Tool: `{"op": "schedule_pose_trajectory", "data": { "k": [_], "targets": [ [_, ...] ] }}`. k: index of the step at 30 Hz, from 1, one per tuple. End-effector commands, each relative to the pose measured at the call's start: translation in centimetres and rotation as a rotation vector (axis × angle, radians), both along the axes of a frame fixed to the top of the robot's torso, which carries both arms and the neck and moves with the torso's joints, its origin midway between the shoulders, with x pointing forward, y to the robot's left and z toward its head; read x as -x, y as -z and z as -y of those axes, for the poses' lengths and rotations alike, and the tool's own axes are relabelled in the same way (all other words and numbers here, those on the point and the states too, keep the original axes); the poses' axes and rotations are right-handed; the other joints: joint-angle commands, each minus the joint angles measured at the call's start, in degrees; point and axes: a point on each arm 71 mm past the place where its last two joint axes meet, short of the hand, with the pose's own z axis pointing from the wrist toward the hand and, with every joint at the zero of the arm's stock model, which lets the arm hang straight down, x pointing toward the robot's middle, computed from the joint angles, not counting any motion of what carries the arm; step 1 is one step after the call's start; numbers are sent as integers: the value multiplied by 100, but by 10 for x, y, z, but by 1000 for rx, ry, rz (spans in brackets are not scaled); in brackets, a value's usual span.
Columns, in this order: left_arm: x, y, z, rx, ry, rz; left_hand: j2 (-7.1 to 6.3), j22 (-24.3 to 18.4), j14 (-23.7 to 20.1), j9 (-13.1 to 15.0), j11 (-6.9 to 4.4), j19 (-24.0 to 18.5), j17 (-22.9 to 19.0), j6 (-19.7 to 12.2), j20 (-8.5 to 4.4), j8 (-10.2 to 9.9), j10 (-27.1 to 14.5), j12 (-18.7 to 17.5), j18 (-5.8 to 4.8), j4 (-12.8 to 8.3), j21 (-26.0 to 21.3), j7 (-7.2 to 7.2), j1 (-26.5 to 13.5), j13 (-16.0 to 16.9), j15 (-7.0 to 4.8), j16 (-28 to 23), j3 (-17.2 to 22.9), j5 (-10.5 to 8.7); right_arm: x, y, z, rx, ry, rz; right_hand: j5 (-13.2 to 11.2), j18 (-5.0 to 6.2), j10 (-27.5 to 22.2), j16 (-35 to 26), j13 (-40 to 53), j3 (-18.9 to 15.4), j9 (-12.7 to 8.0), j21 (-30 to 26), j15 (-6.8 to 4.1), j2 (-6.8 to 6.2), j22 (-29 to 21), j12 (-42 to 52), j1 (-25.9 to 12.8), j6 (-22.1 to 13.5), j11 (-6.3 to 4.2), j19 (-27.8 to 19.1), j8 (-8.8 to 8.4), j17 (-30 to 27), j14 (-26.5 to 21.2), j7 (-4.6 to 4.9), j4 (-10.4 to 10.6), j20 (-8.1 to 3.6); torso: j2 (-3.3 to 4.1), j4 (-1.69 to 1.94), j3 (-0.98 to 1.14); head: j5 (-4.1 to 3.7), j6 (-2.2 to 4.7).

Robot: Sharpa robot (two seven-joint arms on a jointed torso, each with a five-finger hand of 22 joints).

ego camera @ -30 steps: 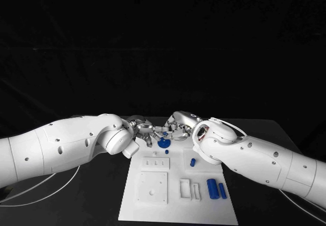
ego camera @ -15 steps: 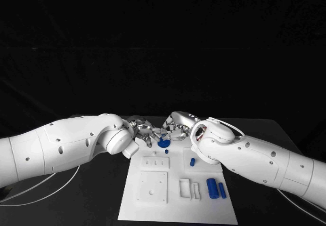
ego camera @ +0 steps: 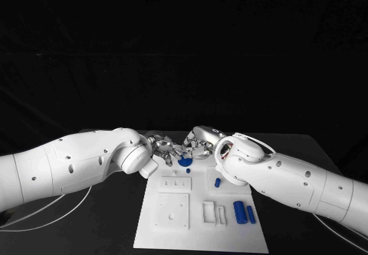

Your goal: Assemble the parts on the task board

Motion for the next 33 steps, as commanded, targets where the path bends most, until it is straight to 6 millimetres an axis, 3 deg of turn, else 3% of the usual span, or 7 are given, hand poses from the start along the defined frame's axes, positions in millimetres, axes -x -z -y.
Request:
{"op": "schedule_pose_trajectory", "data": {
  "k": [1, 4, 6, 15, 22, 29, 33],
  "targets": [
    [0, -4, 7, 26, 19, 19, 100, 26, -3, 19, -39, -54, 11, 92, -4, 1, 247, -8, -28, -122, 57, -33, -37, -18, 5, 15, 135, 81, 4, 2, -8, 17, -39, -11, 31, -57, 0, -38, -6, -31, 6, -23, -53, 72, 732, -28, 7, 106, -20, 211, 26, 3, 6, -47, 5, -43, 0, 0, 5, -1, -4],
    [0, -4, 7, 27, 16, 18, 79, 45, -4, 22, -39, -64, 14, 101, -7, 5, 246, -3, -24, -210, 77, -35, -99, -28, 1, 18, 479, -179, 5, 3, -8, 18, -41, -12, 39, -57, 0, -39, -5, -33, 6, -23, -54, 74, 732, -28, 7, 107, -20, 211, 26, 4, 6, -47, 3, -43, -1, 3, 5, 1, -7],
    [-1, -4, 7, 27, 14, 18, 25, 56, -8, 32, -45, -75, 14, 141, -9, 7, 251, 18, -22, -233, 86, -41, -182, -24, -1, 17, 688, -103, 5, 3, -8, 19, -42, -13, 42, -57, 1, -40, -5, -34, 6, -24, -54, 75, 732, -28, 7, 107, -20, 211, 26, 4, 6, -47, 2, -44, 0, 3, 6, 1, -7],
    [-2, -4, 7, 24, 7, 12, -202, 156, 13, 283, -99, -119, 44, 490, -49, 23, 264, 248, -3, -477, 200, -119, -618, 20, -40, 59, 1644, 894, 6, 4, -9, 21, -43, -15, 69, -58, 1, -45, -4, -39, 7, -26, -54, 77, 732, -28, 6, 112, -22, 212, 27, 3, 5, -48, -5, -44, -1, 2, 7, -3, -31],
    [-2, -3, 7, 14, -2, 8, -250, 250, 144, 678, -204, -72, 195, 806, -142, 28, 266, 835, -21, -876, 332, -253, -1187, 183, -145, 297, 1910, 1397, 6, 4, -9, 19, -43, -12, 96, -57, -5, -46, -10, -43, 6, -29, -54, 75, 732, -37, -4, 109, -22, 212, 26, 4, 6, -48, -3, -45, 0, -5, 13, -10, -37],
    [-2, -1, 7, -3, 3, 6, -221, 308, 174, 888, -278, -35, 371, 1041, -214, 24, 276, 1305, -69, -1044, 413, -344, -1398, 307, -215, 584, 1879, 1384, 6, 4, -6, 11, -34, -3, 118, -55, -23, -69, -32, -64, 2, -53, -52, 30, 726, -67, -31, 85, -21, 211, 23, -13, 2, -46, 13, -43, -3, 3, 11, -14, -59],
    [-2, -1, 7, -14, 8, 10, -231, 337, 193, 993, -315, -23, 445, 1135, -241, 36, 278, 1518, -81, -1075, 452, -385, -1406, 375, -242, 734, 1848, 1391, 5, 3, -3, 1, -25, 8, 141, -46, -83, -123, -115, -200, -12, -128, -34, -118, 707, -167, -131, -92, 1, 200, 18, -55, -4, -17, 109, -33, -10, 7, 10, -8, -72]
  ]
}}
